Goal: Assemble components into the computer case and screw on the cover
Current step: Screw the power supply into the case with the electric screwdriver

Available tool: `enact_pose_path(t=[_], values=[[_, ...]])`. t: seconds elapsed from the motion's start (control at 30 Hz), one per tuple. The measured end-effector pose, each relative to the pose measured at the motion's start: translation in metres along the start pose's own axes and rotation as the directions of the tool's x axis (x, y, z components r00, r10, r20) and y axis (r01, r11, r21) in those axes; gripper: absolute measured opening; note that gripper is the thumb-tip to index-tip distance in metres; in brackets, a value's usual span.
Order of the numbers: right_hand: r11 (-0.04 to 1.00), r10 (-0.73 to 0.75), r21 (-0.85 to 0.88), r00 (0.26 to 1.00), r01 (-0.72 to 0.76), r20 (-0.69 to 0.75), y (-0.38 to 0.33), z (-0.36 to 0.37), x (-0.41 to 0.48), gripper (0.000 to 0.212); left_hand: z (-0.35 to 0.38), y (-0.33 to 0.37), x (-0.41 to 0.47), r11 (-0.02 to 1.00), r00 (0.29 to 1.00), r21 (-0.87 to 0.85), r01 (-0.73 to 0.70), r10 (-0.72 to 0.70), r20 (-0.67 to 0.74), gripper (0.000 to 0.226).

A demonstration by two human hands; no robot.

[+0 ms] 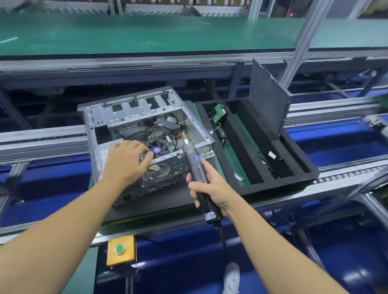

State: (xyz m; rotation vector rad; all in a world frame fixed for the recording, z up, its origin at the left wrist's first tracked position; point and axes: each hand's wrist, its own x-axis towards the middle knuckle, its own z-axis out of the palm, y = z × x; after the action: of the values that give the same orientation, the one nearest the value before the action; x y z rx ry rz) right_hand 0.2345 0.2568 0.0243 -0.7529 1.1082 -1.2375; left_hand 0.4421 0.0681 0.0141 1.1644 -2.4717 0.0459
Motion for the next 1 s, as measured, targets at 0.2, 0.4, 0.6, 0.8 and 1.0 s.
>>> enact_pose_path(t=[0.2,0.4,0.6,0.8,1.0], values=[[0.996,-0.024,-0.085,1.0,0.023,-0.01,-0.033,-0.065,0.028,0.039,0.007,0.092,0.077,0.957,0.979,-0.21,-0.202,0.198,-0.039,0.03],[0.998,-0.004,-0.059,0.997,-0.001,-0.083,-0.057,-0.177,0.049,0.044,0.063,0.191,0.13,0.93,0.947,-0.326,-0.169,0.245,0.209,0.024],[0.981,0.144,-0.087,0.954,-0.172,-0.264,-0.047,-0.278,0.068,0.037,0.139,0.268,0.157,0.954,0.78,-0.214,-0.208,0.294,0.552,0.029],[0.961,0.195,-0.141,0.945,-0.238,-0.262,-0.015,-0.318,0.086,0.027,0.196,0.281,0.15,0.932,0.572,-0.04,-0.361,0.255,0.78,0.018],[0.939,0.241,-0.186,0.941,-0.288,-0.238,-0.002,-0.329,0.097,0.039,0.231,0.288,0.14,0.872,0.45,0.061,-0.485,0.189,0.873,0.023]])
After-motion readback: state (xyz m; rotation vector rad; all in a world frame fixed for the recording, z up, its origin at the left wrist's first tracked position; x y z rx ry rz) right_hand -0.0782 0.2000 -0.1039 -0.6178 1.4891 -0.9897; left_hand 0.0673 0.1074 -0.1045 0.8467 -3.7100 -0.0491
